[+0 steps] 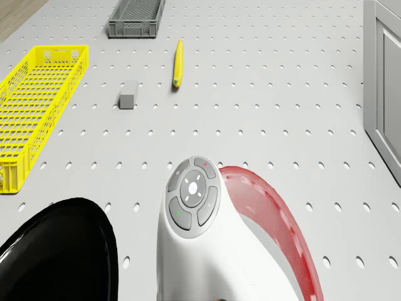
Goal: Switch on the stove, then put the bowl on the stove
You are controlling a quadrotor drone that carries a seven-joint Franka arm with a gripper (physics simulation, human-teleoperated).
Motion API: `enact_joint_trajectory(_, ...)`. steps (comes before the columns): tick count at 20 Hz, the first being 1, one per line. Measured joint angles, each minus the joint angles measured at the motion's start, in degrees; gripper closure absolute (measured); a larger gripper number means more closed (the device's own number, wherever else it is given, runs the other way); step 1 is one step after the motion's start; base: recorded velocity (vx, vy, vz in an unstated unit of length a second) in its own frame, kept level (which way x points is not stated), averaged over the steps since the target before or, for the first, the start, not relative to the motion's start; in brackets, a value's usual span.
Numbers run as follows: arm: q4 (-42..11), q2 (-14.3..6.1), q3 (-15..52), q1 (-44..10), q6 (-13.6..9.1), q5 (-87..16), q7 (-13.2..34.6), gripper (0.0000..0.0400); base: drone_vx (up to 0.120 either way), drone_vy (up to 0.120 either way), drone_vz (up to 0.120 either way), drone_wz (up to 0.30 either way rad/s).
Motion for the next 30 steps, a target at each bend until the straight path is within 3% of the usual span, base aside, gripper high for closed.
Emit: enact_joint_trajectory(30,0.0,-0.1,0.0,-0.1,0.1,0.1,0.0,0.0300,-0.120,0.000,-0.012,0.000)
